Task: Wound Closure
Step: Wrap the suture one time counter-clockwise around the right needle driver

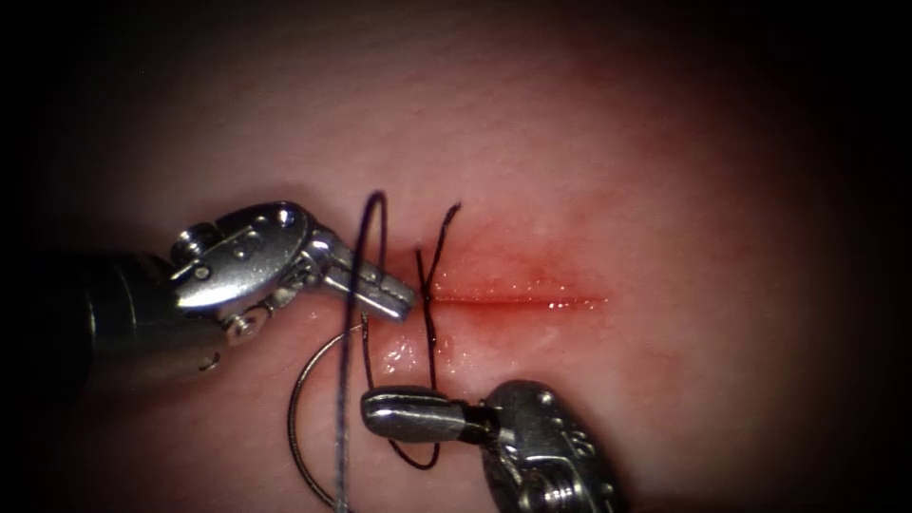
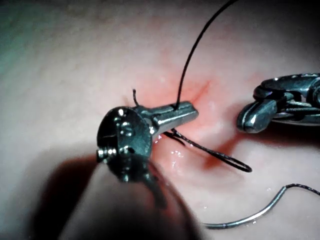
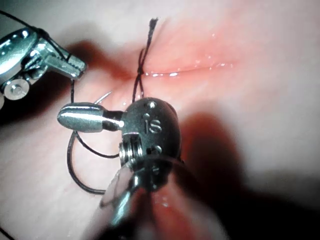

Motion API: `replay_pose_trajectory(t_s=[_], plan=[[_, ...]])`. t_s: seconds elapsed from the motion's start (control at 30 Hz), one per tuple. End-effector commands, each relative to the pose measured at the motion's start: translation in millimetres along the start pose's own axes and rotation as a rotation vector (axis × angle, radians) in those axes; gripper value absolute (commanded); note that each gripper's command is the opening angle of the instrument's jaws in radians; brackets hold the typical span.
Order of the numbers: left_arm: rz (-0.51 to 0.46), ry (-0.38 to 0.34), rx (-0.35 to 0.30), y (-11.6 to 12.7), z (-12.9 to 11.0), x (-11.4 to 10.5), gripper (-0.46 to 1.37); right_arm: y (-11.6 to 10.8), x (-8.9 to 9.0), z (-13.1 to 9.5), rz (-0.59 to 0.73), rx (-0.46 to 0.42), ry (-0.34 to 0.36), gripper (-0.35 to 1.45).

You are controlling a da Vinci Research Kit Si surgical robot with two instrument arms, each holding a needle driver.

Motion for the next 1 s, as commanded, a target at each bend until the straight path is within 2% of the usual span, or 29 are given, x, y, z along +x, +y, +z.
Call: replay_pose_trajectory(t_s=[0.03, 0.07, 0.17, 0.3, 0.47, 0.5, 0.53, 0.67, 0.73, 1.0], plan=[[0.01, -0.001, -0.001, 0.1, -0.3, 0.1, -0.35, -0.1, 0.6, -0.4, -0.016, -0.013, 0.004, -0.35], [0.019, 0.0, 0.002, 0.2, -0.6, 0.4, -0.35, -0.2, 1.5, -1.0, -0.035, -0.025, 0.002, -0.35], [0.04, -0.001, 0.004, 0.3, -0.7, 0.7, -0.35, 0.1, 2.3, -1.4, -0.071, -0.041, -0.02, -0.35], [0.096, -0.003, 0.009, 0.4, -0.6, 1.1, -0.35, 1.8, 3.6, -1.3, -0.152, -0.102, -0.052, -0.35], [0.145, 0.015, -0.009, 0.3, -0.4, 1.6, -0.35, 3.3, 4.0, -1.3, -0.215, -0.149, -0.085, -0.35], [0.166, 0.044, -0.026, 0.3, -0.4, 2.0, -0.35, 4.1, 3.8, -1.1, -0.252, -0.178, -0.127, -0.35], [0.172, 0.05, -0.03, 0.3, -0.4, 2.1, -0.35, 4.2, 3.8, -1.1, -0.255, -0.183, -0.132, -0.35], [0.226, 0.145, -0.065, 0.0, -0.8, 3.3, -0.35, 6.1, 2.3, -0.3, -0.308, -0.218, -0.186, -0.35], [0.242, 0.197, -0.015, -0.3, -1.0, 3.7, -0.35, 7.0, 1.4, 0.1, -0.321, -0.23, -0.205, -0.35], [0.255, 0.252, 0.041, -1.7, -1.0, 4.1, -0.35, 8.4, -1.1, 2.7, -0.419, -0.188, -0.317, -0.35]])
